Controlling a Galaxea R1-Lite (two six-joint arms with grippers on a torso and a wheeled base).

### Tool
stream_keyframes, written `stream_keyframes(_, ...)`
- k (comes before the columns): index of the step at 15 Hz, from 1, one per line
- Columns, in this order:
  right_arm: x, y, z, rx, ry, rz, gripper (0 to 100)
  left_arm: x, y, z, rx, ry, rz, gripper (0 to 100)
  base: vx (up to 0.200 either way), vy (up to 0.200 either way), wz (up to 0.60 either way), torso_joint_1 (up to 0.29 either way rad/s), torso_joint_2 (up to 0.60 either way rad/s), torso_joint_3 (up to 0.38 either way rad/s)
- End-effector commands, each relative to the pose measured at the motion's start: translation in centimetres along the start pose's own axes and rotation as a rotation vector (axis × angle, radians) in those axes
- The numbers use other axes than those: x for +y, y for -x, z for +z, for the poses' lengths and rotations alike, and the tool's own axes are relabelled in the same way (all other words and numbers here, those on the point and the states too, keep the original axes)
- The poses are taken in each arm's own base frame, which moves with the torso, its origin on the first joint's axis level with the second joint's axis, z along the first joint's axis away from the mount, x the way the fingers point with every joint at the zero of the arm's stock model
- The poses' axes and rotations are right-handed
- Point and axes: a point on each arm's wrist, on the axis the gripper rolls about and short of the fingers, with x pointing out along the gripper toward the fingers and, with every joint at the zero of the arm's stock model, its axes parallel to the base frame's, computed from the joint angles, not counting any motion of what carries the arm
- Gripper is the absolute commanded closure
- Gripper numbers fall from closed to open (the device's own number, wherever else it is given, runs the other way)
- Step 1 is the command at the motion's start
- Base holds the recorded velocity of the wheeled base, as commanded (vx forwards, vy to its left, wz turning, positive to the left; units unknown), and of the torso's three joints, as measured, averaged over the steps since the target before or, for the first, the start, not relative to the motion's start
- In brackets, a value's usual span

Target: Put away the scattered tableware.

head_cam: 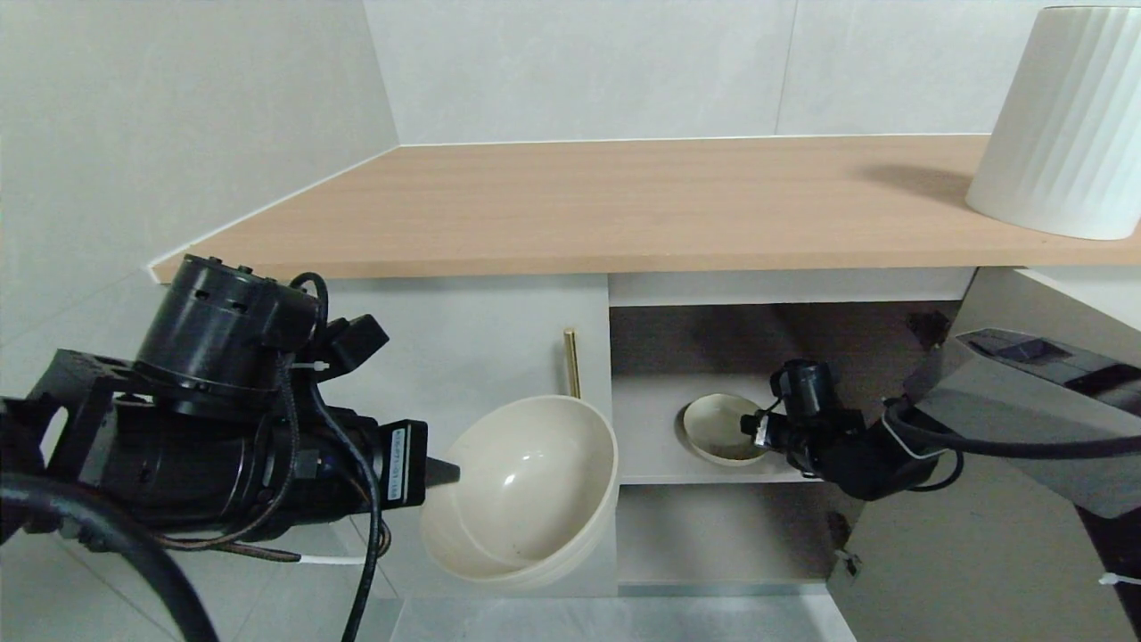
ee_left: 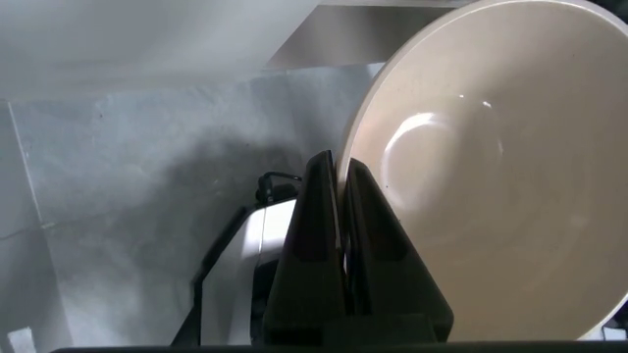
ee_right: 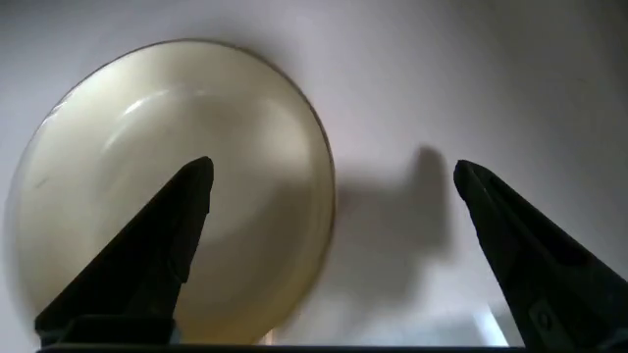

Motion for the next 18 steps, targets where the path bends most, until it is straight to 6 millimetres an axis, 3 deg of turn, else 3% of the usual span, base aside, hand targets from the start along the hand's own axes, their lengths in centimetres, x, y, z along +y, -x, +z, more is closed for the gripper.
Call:
stream_keyframes(1, 1.2, 6.0, 2.0, -0.002, 0.020, 0.115, 0, -0.3, -1.6, -0.3, 0.050, -0.011, 0.009, 100, 0.000, 0.000, 0.00, 0.000, 0.00, 0.000)
stream_keyframes(3, 2.4, 14.1, 4.1, 0.116, 0.087, 0.278, 0, -1.0, -4.5, -1.1, 0.118, -0.046, 0.066, 100, 0.000, 0.000, 0.00, 0.000, 0.00, 0.000)
stream_keyframes(5, 2.4, 19.1, 5.7, 0.181, 0.118, 0.382, 0, -1.7, -7.0, -2.5, 0.175, -0.093, 0.136, 100, 0.000, 0.000, 0.00, 0.000, 0.00, 0.000)
stream_keyframes(7, 2.9, 22.5, 7.0, 0.197, 0.160, 0.457, 0, -2.5, -8.8, -2.5, 0.177, -0.129, 0.180, 100, 0.000, 0.000, 0.00, 0.000, 0.00, 0.000)
stream_keyframes(9, 3.4, 24.7, 7.7, 0.212, 0.214, 0.482, 0, -3.2, -9.9, -2.1, 0.158, -0.179, 0.213, 100, 0.000, 0.000, 0.00, 0.000, 0.00, 0.000)
stream_keyframes(13, 5.5, 27.4, 4.7, 0.297, 0.332, 0.517, 0, -3.8, -11.3, -3.6, 0.205, -0.244, 0.241, 100, 0.000, 0.000, 0.00, 0.000, 0.00, 0.000)
stream_keyframes(18, 8.2, 25.5, 0.0, 0.397, 0.431, 0.426, 0, -4.9, -10.1, -4.2, 0.155, -0.265, 0.257, 100, 0.000, 0.000, 0.00, 0.000, 0.00, 0.000)
